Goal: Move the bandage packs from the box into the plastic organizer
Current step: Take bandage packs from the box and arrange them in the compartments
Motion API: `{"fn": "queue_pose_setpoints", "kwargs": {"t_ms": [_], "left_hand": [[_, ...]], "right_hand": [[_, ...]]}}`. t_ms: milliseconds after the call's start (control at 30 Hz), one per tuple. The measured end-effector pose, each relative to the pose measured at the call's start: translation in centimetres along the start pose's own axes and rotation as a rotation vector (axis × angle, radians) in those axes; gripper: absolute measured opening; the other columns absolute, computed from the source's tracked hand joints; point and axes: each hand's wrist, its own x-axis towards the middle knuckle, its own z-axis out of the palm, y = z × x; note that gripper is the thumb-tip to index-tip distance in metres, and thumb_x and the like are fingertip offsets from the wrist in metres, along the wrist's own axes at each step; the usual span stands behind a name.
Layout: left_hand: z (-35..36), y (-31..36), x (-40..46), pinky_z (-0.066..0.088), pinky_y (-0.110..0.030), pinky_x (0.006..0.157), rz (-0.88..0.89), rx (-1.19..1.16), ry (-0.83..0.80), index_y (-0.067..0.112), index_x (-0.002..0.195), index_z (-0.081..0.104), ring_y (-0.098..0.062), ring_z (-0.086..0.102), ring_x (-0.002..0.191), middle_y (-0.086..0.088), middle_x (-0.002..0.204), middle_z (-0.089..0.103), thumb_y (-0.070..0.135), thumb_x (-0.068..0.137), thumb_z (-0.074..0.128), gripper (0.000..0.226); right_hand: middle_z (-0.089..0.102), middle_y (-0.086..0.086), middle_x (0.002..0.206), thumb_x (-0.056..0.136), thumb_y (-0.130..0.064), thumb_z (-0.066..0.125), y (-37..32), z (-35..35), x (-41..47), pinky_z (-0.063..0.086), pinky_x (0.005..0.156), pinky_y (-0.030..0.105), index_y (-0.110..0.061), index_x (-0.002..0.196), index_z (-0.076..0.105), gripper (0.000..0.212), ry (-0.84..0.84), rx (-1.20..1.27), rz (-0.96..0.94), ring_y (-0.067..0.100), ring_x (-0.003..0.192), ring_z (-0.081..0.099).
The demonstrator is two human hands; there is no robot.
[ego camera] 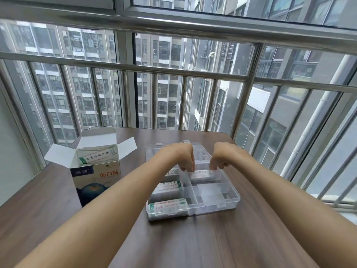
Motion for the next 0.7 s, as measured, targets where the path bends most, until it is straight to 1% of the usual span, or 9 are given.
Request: {"fn": "queue_pose_setpoints", "kwargs": {"t_ms": [100,200,267,367,433,467,533,633,700], "left_hand": [[0.0,0.1,-0.1,0.054,-0.033,0.086,0.000,0.003,0.003,0.018,0.102,0.075,-0.005,0.059,0.061,0.007,0.067,0.064,0.020,0.083,0.068,0.021],[-0.1,0.0,-0.2,0.054,-0.032,0.085,-0.005,0.004,-0.002,0.017,0.102,0.075,-0.006,0.059,0.061,0.005,0.070,0.066,0.020,0.083,0.068,0.021],[-0.3,0.1,-0.5,0.055,-0.031,0.081,0.000,0.004,0.001,0.016,0.102,0.075,-0.005,0.059,0.059,0.004,0.073,0.069,0.020,0.082,0.069,0.021],[-1.1,0.1,-1.6,0.052,-0.024,0.070,0.022,-0.007,0.032,0.015,0.102,0.074,0.000,0.058,0.054,0.007,0.075,0.070,0.019,0.085,0.067,0.019],[-2.0,0.1,-3.1,0.054,-0.025,0.069,0.049,-0.025,0.081,0.017,0.105,0.072,0.001,0.061,0.057,0.008,0.093,0.073,0.022,0.089,0.063,0.019],[-2.5,0.0,-4.2,0.055,-0.024,0.068,0.066,-0.038,0.133,0.019,0.105,0.072,0.002,0.062,0.058,0.010,0.100,0.072,0.025,0.090,0.062,0.019],[-3.3,-0.4,-7.2,0.054,-0.021,0.061,0.087,-0.069,0.296,0.024,0.104,0.071,0.005,0.061,0.058,0.014,0.101,0.070,0.032,0.092,0.060,0.018],[-3.4,-2.1,-12.7,0.042,-0.012,0.056,0.046,-0.149,0.664,0.030,0.101,0.071,0.010,0.056,0.062,0.017,0.089,0.068,0.037,0.091,0.060,0.016],[-2.6,-3.6,-15.5,0.037,-0.010,0.058,-0.022,-0.180,0.943,0.031,0.099,0.072,0.008,0.055,0.068,0.018,0.086,0.068,0.036,0.090,0.062,0.014]], "right_hand": [[0.056,-0.005,0.057,0.076,-0.027,0.074,0.0,-0.3,0.0,0.041,0.063,0.025,-0.013,0.074,0.062,0.019,0.092,0.088,-0.054,0.013,0.062,0.055],[0.056,-0.004,0.058,0.078,-0.029,0.074,-0.1,-0.1,-0.2,0.041,0.054,0.023,-0.009,0.093,0.071,0.025,-0.001,0.144,-0.074,0.010,0.053,0.050],[0.055,-0.002,0.058,0.079,-0.027,0.073,0.1,0.0,-0.5,0.037,0.048,0.021,-0.006,0.096,0.072,0.027,-0.033,0.162,-0.071,0.010,0.050,0.047],[0.054,-0.003,0.054,0.077,-0.029,0.075,0.7,-0.5,-1.0,0.036,0.047,0.022,-0.007,0.096,0.073,0.030,0.013,0.217,-0.083,0.011,0.046,0.045],[0.053,-0.003,0.052,0.077,-0.028,0.075,1.1,-1.1,-1.6,0.034,0.043,0.019,-0.006,0.096,0.073,0.029,0.042,0.279,-0.113,0.009,0.042,0.044],[0.053,-0.003,0.051,0.079,-0.027,0.074,1.1,-1.4,-2.2,0.034,0.042,0.018,-0.006,0.097,0.074,0.028,0.060,0.321,-0.141,0.007,0.040,0.043],[0.054,-0.005,0.051,0.082,-0.025,0.072,0.6,-1.8,-3.6,0.035,0.042,0.015,-0.009,0.098,0.075,0.023,0.085,0.420,-0.220,0.003,0.041,0.044],[0.060,-0.009,0.058,0.083,-0.028,0.070,-1.8,-1.3,-6.4,0.040,0.047,0.010,-0.015,0.097,0.075,0.019,0.130,0.495,-0.360,-0.002,0.045,0.052],[0.066,-0.009,0.068,0.084,-0.031,0.069,-3.7,-0.5,-8.0,0.045,0.052,0.013,-0.018,0.096,0.075,0.019,0.181,0.549,-0.454,0.001,0.051,0.058]]}}
